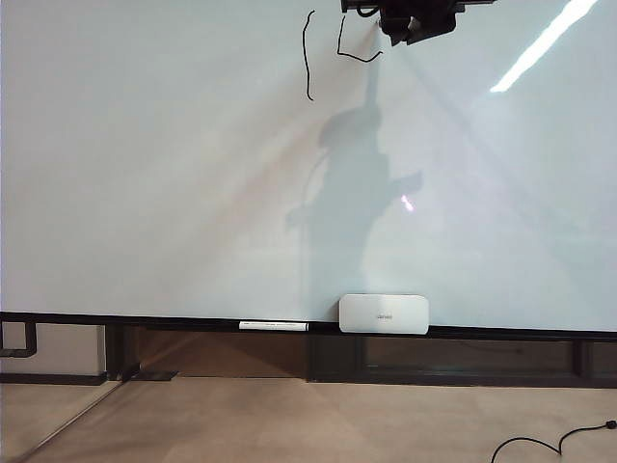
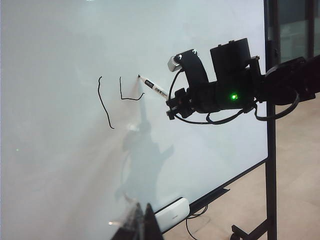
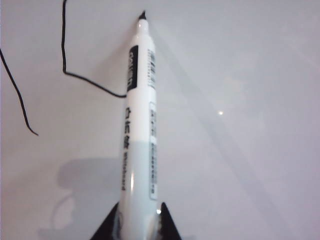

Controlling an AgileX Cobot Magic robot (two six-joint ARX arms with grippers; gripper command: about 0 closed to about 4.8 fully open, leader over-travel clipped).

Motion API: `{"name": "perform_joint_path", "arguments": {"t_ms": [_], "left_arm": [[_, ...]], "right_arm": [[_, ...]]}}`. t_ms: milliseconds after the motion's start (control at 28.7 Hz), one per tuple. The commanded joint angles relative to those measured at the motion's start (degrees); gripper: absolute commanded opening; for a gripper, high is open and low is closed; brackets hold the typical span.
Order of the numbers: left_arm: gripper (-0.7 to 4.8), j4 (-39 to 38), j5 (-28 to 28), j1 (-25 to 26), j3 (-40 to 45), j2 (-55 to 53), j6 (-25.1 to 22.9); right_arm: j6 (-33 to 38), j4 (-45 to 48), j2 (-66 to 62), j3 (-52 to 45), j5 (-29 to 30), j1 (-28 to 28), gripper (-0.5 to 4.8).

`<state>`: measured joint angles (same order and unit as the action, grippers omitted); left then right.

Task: Reach to the right to find the marker pen, pick it up, and write the number 14 on the whiteboard.

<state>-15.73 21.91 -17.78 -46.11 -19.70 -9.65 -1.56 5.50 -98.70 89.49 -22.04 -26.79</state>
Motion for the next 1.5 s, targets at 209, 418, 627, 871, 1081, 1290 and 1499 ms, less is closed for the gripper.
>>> {"name": "perform_joint_path", "arguments": {"t_ms": [209, 418, 627, 871, 1081, 1290, 1499], "left_arm": [[-0.06, 0.4, 0.2, 0.0, -0.3, 0.0, -0.4], [-0.06, 0.4, 0.2, 0.0, -0.3, 0.0, -0.4], [-0.06, 0.4, 0.2, 0.0, -0.3, 0.0, -0.4], [-0.06, 0.3, 0.2, 0.0, -0.3, 0.0, -0.4], [-0.06, 0.1, -0.1, 0.0, -0.3, 0.0, -0.5], [-0.06, -0.2, -0.3, 0.0, -0.4, 0.1, -0.6], [-0.06, -12.5, -15.6, 0.0, -11.9, 2.3, -5.7]], "right_arm": [[-0.1, -0.1, 0.3, 0.2, -0.1, 0.1, -0.02], [0.1, -2.1, -0.5, 0.2, -0.3, 0.1, -0.02], [1.9, -4.5, -2.8, 0.1, -0.3, 0.1, -0.02], [4.8, -7.0, -6.1, 0.0, -1.2, 0.1, -0.02], [5.2, -7.4, -7.5, -1.4, -1.2, 0.1, -0.02], [5.7, -7.0, -7.2, -2.9, -0.7, 0.0, -0.02], [4.7, -10.0, 3.4, -4.2, 0.0, -1.7, -0.02]]}}
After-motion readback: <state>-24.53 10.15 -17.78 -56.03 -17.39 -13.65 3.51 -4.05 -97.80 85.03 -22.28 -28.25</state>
